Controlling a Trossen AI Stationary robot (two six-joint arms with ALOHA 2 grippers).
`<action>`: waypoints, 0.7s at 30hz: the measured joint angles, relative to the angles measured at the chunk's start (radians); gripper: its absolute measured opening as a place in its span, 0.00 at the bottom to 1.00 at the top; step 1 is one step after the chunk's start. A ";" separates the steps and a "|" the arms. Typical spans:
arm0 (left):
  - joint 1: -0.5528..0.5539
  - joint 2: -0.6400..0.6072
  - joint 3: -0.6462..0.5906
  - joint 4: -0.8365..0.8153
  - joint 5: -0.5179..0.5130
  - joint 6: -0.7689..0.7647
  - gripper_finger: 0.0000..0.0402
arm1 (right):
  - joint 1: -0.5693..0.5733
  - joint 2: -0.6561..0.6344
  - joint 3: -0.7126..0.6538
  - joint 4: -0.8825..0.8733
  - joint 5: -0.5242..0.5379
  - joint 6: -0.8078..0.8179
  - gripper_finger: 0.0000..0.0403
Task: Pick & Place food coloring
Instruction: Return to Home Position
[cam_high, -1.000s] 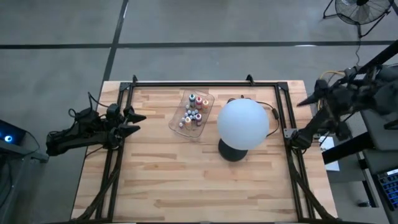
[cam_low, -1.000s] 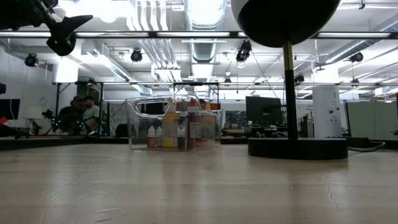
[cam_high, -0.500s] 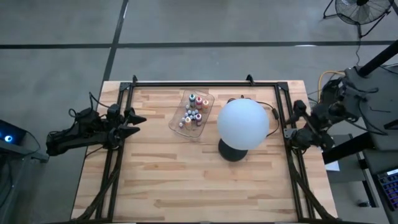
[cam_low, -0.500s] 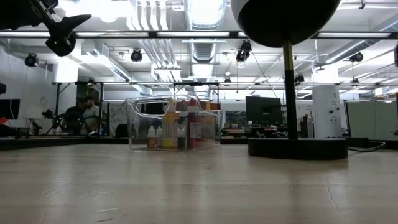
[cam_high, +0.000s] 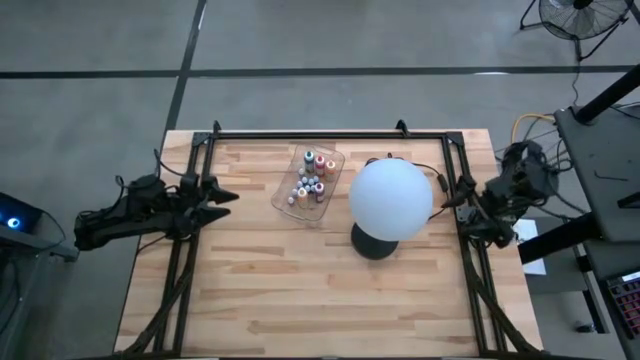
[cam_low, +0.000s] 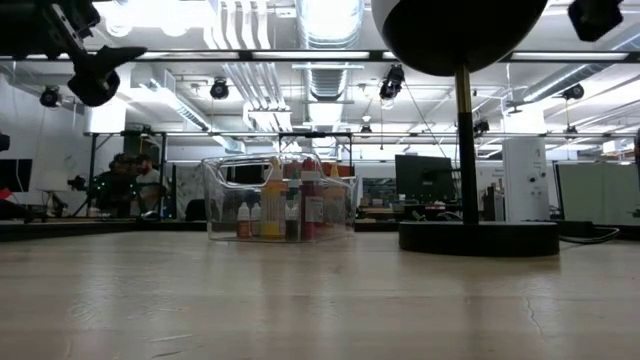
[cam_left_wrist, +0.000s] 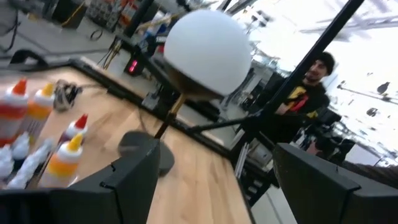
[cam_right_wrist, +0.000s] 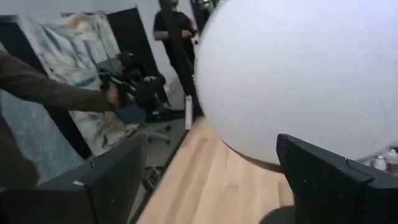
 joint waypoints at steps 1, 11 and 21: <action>0.000 0.000 0.000 -0.015 0.000 -0.001 0.70 | 0.000 -0.027 -0.029 0.017 0.004 -0.014 0.87; 0.000 0.002 0.000 -0.066 -0.003 -0.120 0.70 | -0.003 -0.095 -0.164 0.079 0.095 0.022 0.85; 0.000 0.002 0.000 -0.058 -0.008 -0.043 0.70 | -0.005 -0.094 -0.266 0.038 0.134 0.137 0.87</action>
